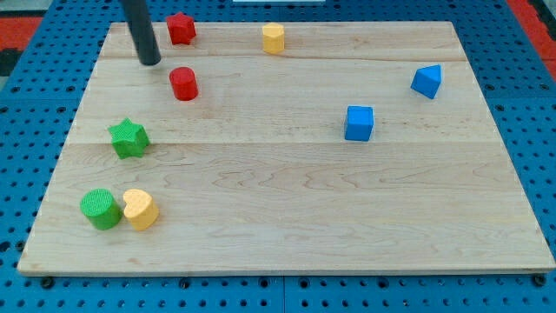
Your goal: Push the green star close to the blue cube
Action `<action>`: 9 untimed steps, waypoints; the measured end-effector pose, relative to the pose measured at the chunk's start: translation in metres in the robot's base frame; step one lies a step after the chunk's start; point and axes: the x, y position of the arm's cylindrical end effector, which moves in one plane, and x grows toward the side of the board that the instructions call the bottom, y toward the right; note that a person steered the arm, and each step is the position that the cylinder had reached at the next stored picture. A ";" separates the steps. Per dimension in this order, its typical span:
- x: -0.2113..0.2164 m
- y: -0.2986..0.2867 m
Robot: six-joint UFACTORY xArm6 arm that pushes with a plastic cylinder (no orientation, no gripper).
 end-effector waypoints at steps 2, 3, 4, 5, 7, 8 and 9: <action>0.028 0.183; 0.136 0.132; 0.246 0.076; 0.192 0.000; 0.160 -0.051; 0.133 -0.057; 0.119 0.063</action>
